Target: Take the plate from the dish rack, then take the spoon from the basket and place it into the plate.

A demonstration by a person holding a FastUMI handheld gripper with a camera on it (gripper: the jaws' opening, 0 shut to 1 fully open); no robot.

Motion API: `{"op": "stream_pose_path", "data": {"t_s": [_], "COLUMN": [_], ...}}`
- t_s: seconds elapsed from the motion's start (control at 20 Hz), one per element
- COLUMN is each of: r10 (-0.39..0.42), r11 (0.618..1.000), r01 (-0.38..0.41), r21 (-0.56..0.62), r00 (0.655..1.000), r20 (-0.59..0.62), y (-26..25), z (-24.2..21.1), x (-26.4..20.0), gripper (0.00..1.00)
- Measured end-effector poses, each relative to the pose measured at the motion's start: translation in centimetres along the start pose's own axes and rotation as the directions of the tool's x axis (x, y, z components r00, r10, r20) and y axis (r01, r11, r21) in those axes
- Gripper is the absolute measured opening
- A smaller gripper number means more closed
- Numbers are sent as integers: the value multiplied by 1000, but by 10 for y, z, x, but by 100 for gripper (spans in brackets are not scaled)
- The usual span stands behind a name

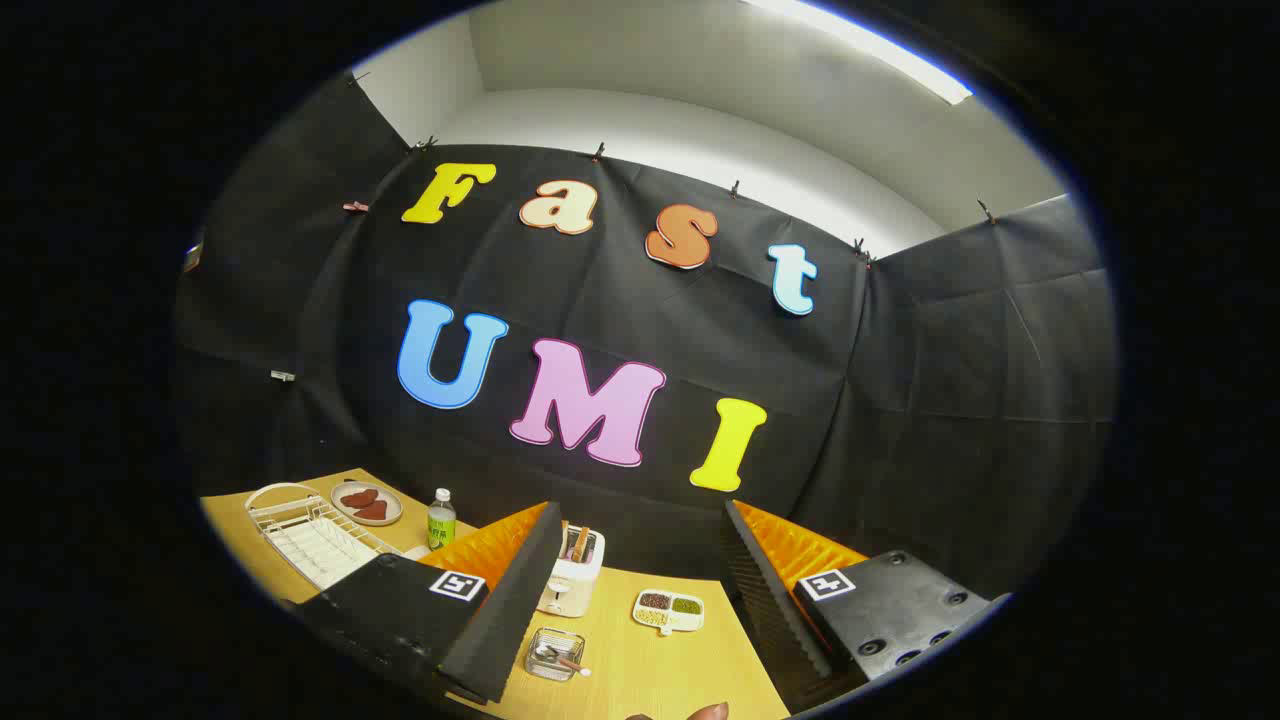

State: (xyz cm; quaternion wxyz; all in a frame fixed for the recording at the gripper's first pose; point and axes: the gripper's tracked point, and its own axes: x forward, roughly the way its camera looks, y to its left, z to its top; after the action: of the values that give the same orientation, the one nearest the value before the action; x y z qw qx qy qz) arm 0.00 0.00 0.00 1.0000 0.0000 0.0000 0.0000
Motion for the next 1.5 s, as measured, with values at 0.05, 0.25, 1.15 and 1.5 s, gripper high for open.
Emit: {"op": "stream_pose_path", "data": {"t_s": [0.05, 0.25, 1.15, 1.5], "r10": [2, 3, 241, 326], "r11": [1000, 1000, 966, 939], "r01": [-2, -3, -226, -249], "r21": [2, -9, 125, 236], "r00": [1000, 1000, 962, 864], "r20": [-1, 3, -130, -385], "y": [0, 3, 102, 223], "z": [-2, -3, -19, -88], "x": [1, 4, 9, 34], "gripper": [97, 97, 97, 98]}}
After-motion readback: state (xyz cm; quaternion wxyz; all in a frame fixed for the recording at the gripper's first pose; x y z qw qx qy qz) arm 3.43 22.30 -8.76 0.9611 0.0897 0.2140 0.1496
